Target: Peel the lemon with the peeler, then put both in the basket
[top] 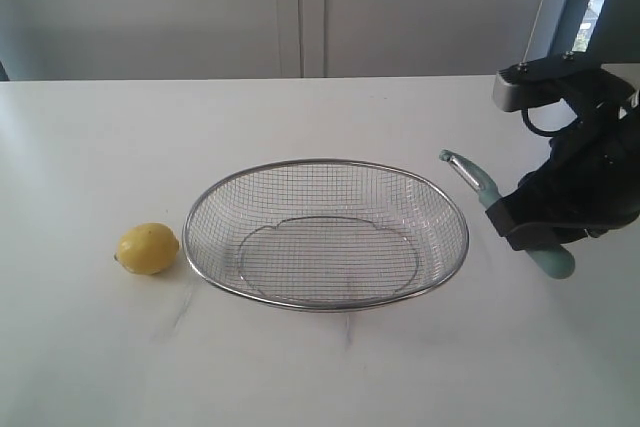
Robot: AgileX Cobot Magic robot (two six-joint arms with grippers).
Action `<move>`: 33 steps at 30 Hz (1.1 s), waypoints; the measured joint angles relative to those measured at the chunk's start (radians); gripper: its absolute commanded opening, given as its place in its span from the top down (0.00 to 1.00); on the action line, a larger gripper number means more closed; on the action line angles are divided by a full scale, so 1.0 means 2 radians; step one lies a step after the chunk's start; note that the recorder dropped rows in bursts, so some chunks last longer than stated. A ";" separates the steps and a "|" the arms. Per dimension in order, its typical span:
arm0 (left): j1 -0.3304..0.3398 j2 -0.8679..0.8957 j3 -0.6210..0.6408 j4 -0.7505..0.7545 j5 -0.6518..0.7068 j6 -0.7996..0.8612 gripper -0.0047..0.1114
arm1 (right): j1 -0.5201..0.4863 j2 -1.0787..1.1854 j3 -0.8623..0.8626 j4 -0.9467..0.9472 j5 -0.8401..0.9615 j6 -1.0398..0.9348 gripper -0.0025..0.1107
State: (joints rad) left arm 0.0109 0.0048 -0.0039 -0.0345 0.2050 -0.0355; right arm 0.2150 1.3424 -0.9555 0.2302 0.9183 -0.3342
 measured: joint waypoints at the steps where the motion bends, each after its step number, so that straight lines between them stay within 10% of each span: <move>1: 0.000 0.000 0.000 0.000 0.000 0.000 0.96 | 0.000 0.000 0.000 0.000 0.000 0.000 0.98; 33: 0.000 0.000 0.000 0.000 -0.154 0.000 0.96 | 0.000 0.000 0.000 0.000 0.000 0.000 0.98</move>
State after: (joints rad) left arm 0.0109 0.0048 -0.0039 -0.0345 -0.1031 -0.0355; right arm 0.2150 1.3424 -0.9555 0.2302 0.9183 -0.3342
